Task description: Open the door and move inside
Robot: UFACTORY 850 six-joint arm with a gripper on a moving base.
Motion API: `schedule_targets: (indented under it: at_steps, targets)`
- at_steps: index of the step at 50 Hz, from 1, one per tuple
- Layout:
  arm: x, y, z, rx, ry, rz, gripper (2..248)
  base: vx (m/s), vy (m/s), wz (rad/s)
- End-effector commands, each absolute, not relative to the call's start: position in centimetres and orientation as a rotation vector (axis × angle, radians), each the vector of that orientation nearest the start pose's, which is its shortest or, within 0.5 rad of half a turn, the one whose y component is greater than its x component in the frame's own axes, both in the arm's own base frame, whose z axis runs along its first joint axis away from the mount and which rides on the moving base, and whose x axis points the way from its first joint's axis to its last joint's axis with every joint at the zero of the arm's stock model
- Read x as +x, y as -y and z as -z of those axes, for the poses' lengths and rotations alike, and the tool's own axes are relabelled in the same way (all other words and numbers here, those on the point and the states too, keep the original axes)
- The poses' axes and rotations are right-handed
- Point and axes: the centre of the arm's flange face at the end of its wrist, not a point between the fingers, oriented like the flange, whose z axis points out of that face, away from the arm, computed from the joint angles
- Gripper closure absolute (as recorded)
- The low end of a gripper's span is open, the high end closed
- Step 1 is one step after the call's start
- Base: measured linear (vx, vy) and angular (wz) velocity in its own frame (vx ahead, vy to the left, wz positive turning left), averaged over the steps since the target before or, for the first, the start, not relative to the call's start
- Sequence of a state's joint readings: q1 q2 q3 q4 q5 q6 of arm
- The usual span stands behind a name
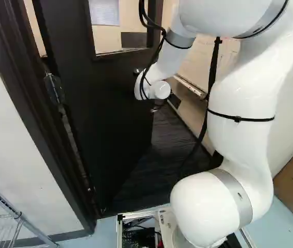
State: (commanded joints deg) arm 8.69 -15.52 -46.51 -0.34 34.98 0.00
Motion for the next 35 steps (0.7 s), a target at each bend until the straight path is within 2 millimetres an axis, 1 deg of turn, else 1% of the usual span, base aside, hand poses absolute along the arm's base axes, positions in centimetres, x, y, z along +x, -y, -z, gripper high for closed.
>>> schedule_targets:
  at_steps: [35]
  targets:
    - [56.6,-12.2,-41.1,-2.52,0.129,1.663,3,0.0,0.0,0.0]
